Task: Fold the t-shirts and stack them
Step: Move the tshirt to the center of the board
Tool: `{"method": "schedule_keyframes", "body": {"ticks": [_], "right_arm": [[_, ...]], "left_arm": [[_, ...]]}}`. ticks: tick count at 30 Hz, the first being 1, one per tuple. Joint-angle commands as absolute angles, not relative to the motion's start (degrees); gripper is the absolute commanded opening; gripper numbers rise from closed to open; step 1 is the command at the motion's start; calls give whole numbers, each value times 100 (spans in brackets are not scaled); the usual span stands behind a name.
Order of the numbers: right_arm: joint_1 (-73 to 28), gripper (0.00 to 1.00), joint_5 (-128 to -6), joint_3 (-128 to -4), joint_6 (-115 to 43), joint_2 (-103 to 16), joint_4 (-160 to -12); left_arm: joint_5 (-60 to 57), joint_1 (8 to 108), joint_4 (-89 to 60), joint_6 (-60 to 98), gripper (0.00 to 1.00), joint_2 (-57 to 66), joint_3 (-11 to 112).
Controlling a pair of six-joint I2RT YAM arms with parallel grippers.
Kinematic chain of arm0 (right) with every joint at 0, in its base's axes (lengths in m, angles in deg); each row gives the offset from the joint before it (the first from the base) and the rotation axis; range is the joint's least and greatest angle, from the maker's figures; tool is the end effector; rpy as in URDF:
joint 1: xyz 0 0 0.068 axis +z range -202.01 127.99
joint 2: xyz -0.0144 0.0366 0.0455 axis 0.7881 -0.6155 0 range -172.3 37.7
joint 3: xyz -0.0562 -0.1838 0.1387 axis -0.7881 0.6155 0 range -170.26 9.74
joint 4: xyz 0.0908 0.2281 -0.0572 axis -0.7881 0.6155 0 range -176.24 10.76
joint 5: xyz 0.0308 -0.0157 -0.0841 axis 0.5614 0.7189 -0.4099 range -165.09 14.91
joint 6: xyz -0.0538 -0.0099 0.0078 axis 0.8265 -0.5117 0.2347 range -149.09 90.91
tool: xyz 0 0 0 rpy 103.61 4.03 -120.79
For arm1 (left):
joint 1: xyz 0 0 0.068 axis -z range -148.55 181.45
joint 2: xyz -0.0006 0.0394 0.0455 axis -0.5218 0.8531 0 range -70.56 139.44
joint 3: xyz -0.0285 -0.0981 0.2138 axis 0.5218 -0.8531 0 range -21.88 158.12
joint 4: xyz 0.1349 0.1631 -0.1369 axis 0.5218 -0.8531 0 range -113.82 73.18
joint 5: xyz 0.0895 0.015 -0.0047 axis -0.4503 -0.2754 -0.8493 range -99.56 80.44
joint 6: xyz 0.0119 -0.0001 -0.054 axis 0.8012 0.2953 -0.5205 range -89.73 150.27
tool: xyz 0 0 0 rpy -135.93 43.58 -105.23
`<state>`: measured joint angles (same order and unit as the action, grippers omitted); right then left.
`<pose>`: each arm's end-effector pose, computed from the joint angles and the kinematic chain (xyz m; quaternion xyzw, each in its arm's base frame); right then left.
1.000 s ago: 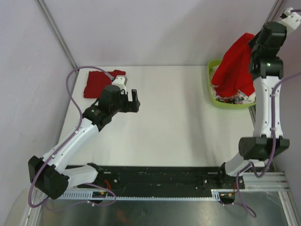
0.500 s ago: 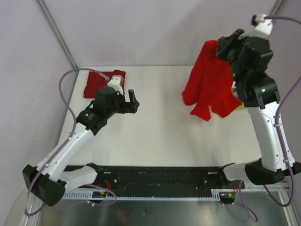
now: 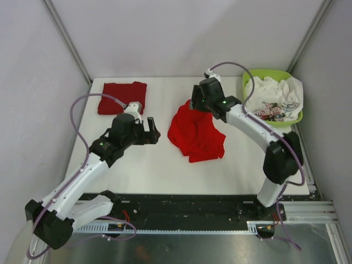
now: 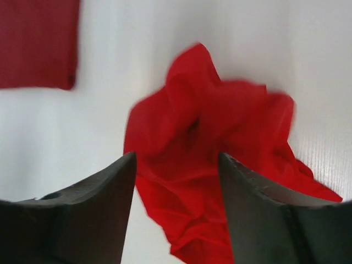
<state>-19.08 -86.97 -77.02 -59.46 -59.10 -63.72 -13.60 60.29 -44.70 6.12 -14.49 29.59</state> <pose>0.3249 0.2011 0.2971 0.0303 0.8731 0.1736 0.4545 0.1996 -0.1070 0.2826 0.0190 0.8761 -0.1869 0.4441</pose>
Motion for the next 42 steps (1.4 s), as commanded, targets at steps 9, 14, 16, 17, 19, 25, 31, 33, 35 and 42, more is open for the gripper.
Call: {"method": "schedule_keyframes", "body": {"ticks": [9, 14, 16, 17, 19, 25, 31, 33, 35, 42], "right_arm": [[-2270, 92, -8663, -7417, -5938, -4798, -5761], [-2235, 92, -8980, -6586, -6183, -3810, -5388], [-2238, 90, -8999, -6095, -6366, -3348, -5424], [-2225, 89, -8975, -5861, -6439, -3151, -5473], [-2150, 86, -9018, -5406, -6555, -2849, -5536], [-2012, 72, -8898, -4254, -6677, -2560, -6021], [-1854, 60, -8927, -3815, -6569, -3046, -6439], [-1794, 58, -8947, -3770, -6504, -3304, -6636], [-1770, 57, -8912, -3759, -6446, -3584, -6868], [-1756, 58, -8652, -3817, -6395, -4550, -7682]], "left_arm": [[-577, 6148, -4053, 290, 97, -1166, 2308], [-658, 6702, -3795, 191, 95, -866, 2318], [-767, 7003, -3729, 94, 94, -642, 2382], [-814, 7126, -3677, 40, 93, -531, 2396], [-848, 7322, -3535, -111, 89, -318, 2395], [-1026, 7996, -2886, -1051, 79, 451, 2381], [-1374, 8540, -2127, -1965, 73, 1149, 2355], [-1579, 8658, -1982, -2154, 73, 1378, 2409], [-1807, 8720, -1843, -2347, 71, 1570, 2418], [-2147, 8744, -1043, -2755, 66, 1984, 2266]]}}
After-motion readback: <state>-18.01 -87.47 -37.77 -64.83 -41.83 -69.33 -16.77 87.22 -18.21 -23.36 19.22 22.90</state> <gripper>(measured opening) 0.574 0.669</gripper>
